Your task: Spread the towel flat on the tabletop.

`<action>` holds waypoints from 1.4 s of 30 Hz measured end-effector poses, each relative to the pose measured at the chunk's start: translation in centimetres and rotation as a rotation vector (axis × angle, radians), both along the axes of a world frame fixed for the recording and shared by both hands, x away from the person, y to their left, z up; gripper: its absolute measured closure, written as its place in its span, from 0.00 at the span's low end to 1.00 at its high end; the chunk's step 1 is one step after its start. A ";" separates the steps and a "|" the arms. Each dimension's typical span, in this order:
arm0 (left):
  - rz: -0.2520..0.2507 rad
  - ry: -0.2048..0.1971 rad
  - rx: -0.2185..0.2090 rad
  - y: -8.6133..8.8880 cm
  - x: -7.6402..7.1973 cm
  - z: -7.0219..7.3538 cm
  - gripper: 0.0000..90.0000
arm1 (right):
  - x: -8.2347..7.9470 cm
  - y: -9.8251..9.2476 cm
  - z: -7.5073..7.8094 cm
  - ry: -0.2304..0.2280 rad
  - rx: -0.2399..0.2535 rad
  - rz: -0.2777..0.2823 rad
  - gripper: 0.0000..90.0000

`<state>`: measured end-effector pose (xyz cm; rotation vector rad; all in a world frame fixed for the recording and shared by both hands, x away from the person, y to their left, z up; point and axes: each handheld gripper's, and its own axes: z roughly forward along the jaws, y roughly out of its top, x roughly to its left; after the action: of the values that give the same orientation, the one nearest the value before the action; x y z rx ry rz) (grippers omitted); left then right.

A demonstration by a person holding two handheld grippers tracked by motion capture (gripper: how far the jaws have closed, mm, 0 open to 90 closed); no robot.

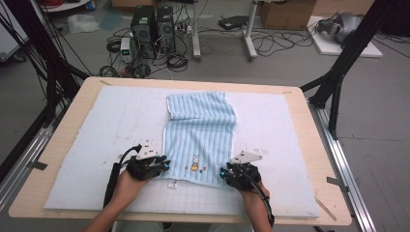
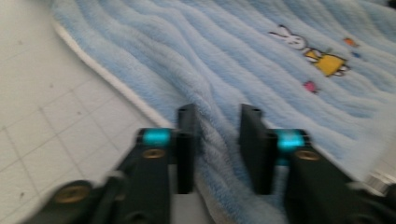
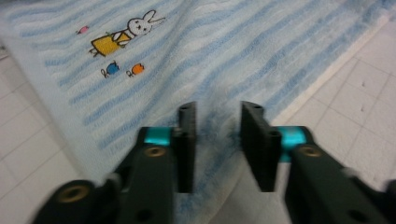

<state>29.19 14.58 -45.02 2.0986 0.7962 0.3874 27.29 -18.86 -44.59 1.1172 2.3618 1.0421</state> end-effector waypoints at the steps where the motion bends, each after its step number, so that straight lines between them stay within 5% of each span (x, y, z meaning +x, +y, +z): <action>1: -0.005 0.005 -0.002 0.0 -0.3 0.0 0.94 | 0.0 0.0 0.0 0.001 0.005 0.005 0.86; 4: -0.016 0.039 -0.030 0.5 -1.4 0.1 0.95 | -0.4 0.0 0.0 0.009 0.009 0.017 0.94; 10: -0.065 0.075 -0.090 1.4 -4.6 -0.1 0.95 | -2.4 -0.8 0.4 0.027 -0.005 0.063 0.94; 21: -0.136 0.113 -0.109 1.7 -7.7 0.1 0.94 | -7.1 -1.7 0.8 0.022 -0.043 0.129 0.94; 22: -0.118 0.103 -0.123 1.8 -7.6 0.2 0.91 | -7.2 -1.7 0.9 0.012 -0.042 0.128 0.90; 25: 0.020 0.063 -0.161 2.4 -6.4 0.6 0.57 | -7.0 -1.5 1.5 -0.064 -0.043 0.064 0.68; 28: 0.090 0.052 -0.190 3.0 -4.4 1.0 0.54 | -6.2 -1.4 2.0 -0.098 0.009 0.043 0.66; 31: 0.119 0.045 -0.222 3.2 -2.9 1.5 0.55 | -5.3 -0.4 2.1 -0.068 0.053 0.059 0.66; 36: 0.156 0.042 -0.236 3.8 0.0 1.8 0.57 | -4.8 3.1 1.4 -0.031 0.046 0.203 0.65; 40: 0.180 0.062 -0.228 3.7 2.1 1.7 0.62 | -4.1 4.4 0.5 0.005 -0.042 0.230 0.87; 42: 0.194 0.076 -0.219 3.6 3.0 1.6 0.62 | -3.9 4.3 0.3 0.024 -0.019 0.249 0.96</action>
<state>32.19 18.14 -43.39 1.8479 1.0439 0.3100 23.35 -14.57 -44.27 0.8482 2.5727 1.0876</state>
